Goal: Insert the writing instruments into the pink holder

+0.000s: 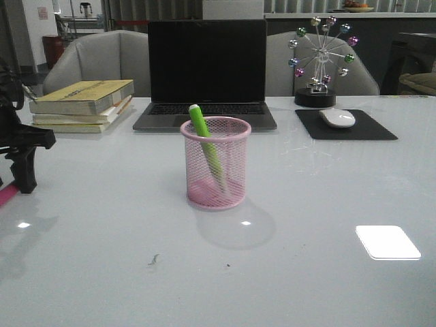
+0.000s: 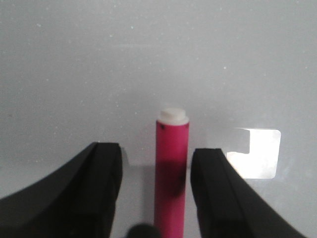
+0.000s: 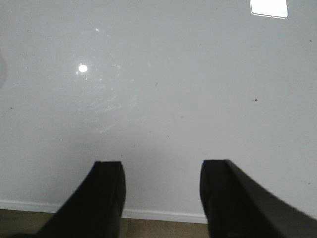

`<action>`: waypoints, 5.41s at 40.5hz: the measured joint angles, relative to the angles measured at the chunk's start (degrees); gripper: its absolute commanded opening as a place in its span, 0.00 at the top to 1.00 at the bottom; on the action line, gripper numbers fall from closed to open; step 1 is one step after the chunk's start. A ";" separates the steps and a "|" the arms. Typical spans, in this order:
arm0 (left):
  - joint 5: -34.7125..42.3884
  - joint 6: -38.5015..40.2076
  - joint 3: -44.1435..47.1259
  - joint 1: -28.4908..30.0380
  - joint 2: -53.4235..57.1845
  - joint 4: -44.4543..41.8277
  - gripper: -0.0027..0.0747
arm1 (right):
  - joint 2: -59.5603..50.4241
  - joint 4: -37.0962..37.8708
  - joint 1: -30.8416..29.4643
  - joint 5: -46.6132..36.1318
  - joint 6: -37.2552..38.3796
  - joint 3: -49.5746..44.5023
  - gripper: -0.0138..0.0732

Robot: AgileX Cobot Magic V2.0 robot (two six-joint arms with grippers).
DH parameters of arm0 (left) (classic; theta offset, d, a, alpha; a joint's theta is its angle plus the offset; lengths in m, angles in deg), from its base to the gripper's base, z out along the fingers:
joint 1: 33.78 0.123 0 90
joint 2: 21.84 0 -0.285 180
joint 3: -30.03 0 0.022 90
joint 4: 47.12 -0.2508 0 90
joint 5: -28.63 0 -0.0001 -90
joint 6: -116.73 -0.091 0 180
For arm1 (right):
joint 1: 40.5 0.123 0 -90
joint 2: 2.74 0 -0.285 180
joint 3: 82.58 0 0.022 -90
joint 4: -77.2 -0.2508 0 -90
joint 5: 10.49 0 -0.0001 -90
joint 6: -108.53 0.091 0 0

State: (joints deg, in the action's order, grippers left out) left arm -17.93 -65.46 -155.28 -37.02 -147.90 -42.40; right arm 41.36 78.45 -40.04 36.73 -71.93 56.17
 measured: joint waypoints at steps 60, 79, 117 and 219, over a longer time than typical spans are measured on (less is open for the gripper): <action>19.23 -2.19 -6.78 -12.15 14.63 11.80 0.85 | 0.00 0.00 0.00 1.70 0.07 0.00 0.32; 46.08 -2.19 2.33 -29.06 14.63 14.29 0.85 | 0.00 0.00 0.00 3.80 0.07 0.00 0.32; 65.39 -2.08 13.71 -37.82 10.28 19.21 0.72 | 0.00 0.00 0.00 7.17 0.07 0.00 0.32; 19.90 -1.73 48.80 0.58 88.27 -4.33 0.55 | 0.00 0.00 0.00 2.93 0.07 0.00 0.63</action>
State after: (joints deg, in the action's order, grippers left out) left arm 1.98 -67.19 -106.48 -36.43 -59.63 -46.73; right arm 41.36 78.45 -40.04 39.66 -71.86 56.17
